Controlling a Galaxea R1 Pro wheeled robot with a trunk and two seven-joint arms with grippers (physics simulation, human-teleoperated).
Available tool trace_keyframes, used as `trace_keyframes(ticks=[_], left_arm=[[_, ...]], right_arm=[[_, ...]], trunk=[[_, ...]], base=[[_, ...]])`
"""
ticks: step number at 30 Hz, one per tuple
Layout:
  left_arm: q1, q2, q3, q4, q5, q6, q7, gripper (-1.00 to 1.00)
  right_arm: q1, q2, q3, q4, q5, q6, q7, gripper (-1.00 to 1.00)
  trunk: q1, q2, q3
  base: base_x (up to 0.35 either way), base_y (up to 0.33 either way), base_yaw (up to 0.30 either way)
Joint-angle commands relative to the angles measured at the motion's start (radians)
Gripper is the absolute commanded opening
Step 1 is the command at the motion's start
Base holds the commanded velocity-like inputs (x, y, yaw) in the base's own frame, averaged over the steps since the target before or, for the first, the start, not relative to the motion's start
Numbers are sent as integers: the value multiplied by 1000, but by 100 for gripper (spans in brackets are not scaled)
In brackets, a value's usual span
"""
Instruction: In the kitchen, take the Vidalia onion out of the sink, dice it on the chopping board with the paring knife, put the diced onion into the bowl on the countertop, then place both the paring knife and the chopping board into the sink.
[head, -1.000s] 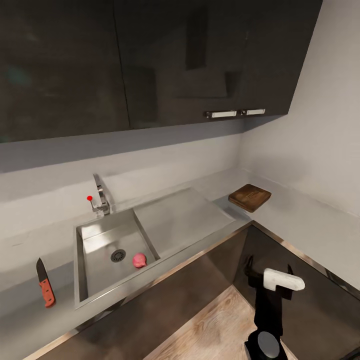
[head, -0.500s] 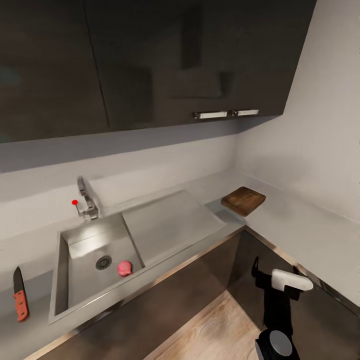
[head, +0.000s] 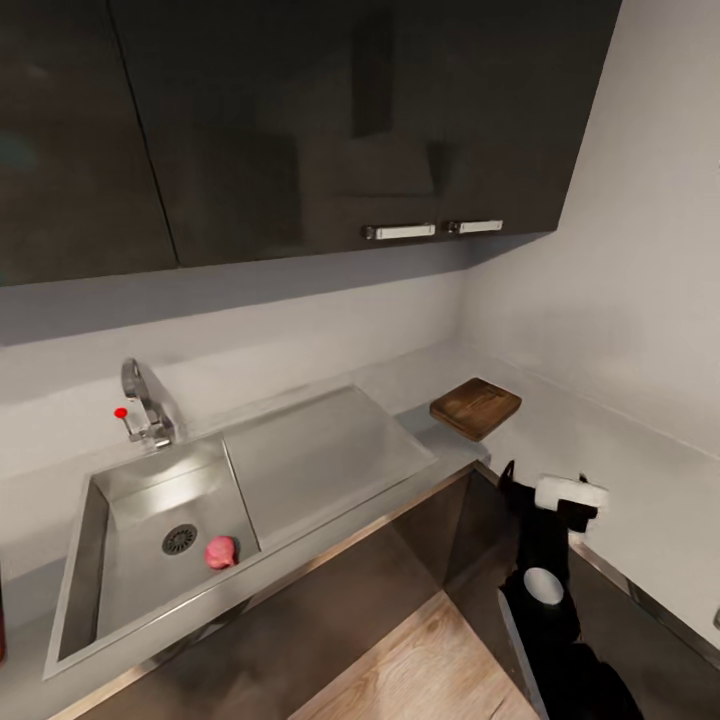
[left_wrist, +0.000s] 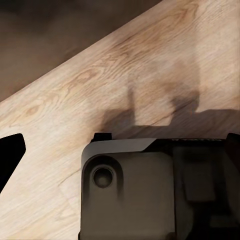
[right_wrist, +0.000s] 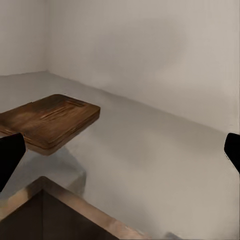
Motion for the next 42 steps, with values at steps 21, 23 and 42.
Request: trace_keyframes(ticks=[21, 23, 42], left_arm=[[0, -1, -18, 12, -10, -1, 0, 100], [0, -1, -18, 12, -11, -2, 0, 100], [-1, -3, -29, 39, -11, -3, 0, 100]], right_arm=[[-540, -138, -147, 111, -91, 536, 244, 100], [-588, -161, -150, 180, -104, 542, 251, 100], [-1088, -264, -145, 904, -239, 470, 499, 100]], trunk=[[1, -2, -2], [1, -2, -2], [1, -2, -2]], base=[[1, -1, 0], [0, 0, 0], [0, -34, 0]])
